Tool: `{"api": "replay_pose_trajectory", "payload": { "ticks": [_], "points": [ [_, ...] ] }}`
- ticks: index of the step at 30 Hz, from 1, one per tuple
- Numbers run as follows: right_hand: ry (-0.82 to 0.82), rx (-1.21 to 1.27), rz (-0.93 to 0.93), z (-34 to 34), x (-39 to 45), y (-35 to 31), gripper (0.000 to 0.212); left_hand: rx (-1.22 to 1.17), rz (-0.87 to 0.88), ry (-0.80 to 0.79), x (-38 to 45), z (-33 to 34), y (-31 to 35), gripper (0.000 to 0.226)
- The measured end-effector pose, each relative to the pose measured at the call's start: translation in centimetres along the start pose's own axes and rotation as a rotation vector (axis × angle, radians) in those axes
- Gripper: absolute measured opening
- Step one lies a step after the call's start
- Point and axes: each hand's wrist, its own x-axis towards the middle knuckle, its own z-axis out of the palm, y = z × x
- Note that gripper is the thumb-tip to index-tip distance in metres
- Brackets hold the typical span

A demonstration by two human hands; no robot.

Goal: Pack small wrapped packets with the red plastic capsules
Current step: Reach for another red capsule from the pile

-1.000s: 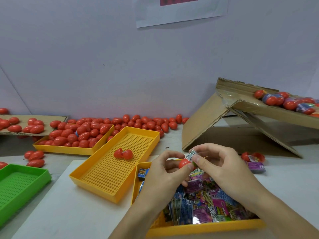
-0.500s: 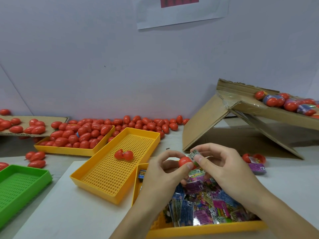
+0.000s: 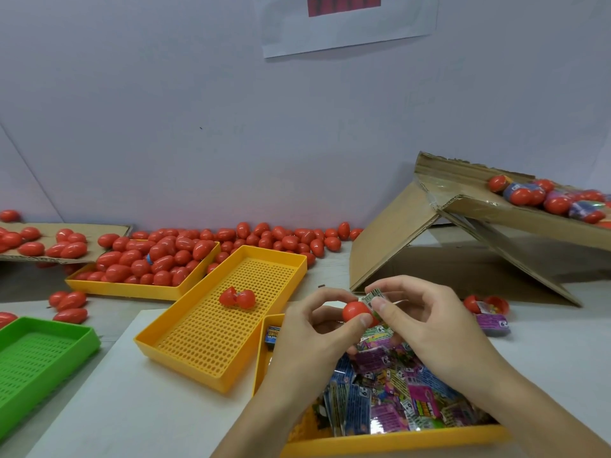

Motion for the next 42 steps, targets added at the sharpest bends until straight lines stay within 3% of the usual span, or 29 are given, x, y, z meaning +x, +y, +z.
{"api": "replay_pose_trajectory", "payload": {
  "ticks": [15,20,28,36,42],
  "points": [
    [-0.037,-0.046,-0.018,-0.16,-0.02,-0.32,0.021,-0.017,0.024,-0.016,0.12,-0.08,-0.28,0.030],
    [-0.034,-0.046,-0.026,-0.11,-0.16,-0.31,0.034,-0.020,0.030,-0.035,0.18,-0.08,-0.37,0.031],
    [-0.029,-0.043,-0.025,0.08,-0.08,-0.11,0.027,0.038,0.065,-0.041,0.26,0.05,-0.80,0.029],
    [-0.008,0.025,-0.091,0.10,-0.28,-0.39,0.038,-0.038,0.074,-0.031,0.36,0.00,-0.73,0.026],
    [0.025,-0.043,-0.131,0.23,-0.42,-0.44,0.031,-0.125,0.083,0.005,0.40,-0.16,-0.61,0.016]
  ]
}}
